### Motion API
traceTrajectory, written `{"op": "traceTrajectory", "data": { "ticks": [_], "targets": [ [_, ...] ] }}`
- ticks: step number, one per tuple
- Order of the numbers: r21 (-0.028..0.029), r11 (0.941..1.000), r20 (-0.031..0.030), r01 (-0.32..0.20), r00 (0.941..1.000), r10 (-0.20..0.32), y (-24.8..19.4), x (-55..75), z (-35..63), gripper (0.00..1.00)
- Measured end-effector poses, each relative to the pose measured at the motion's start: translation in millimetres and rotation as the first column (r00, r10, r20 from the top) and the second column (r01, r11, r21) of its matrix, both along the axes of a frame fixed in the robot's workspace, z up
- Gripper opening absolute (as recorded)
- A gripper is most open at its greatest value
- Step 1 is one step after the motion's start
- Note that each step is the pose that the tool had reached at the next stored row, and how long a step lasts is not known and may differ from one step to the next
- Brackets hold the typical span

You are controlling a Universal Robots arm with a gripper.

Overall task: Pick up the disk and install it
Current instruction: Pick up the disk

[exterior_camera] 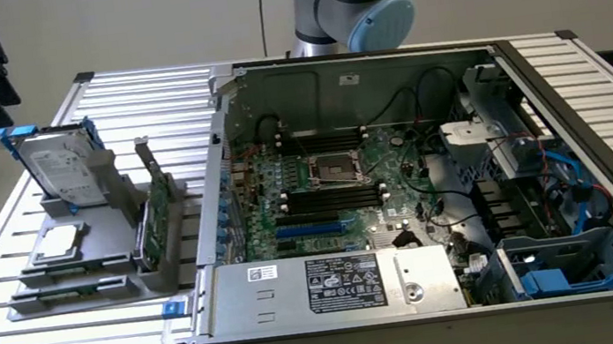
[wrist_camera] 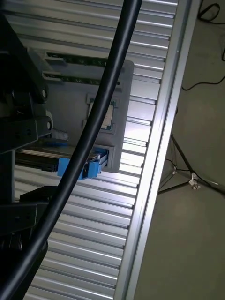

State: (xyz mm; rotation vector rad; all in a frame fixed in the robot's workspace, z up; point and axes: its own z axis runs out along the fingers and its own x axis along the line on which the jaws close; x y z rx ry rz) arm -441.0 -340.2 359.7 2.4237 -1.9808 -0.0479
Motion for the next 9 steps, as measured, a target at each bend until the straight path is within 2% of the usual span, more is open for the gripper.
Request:
{"op": "traceTrajectory", "data": {
  "ticks": [1, 9],
  "targets": [
    [0.0003, 1.0000, 0.0009, 0.000, 1.0000, 0.000, 0.0, -0.1, -1.5, 0.54],
    [0.0036, 0.9997, 0.0014, 0.025, 0.9997, -0.025, 1.0, -1.1, -15.0, 0.54]
  ]
}}
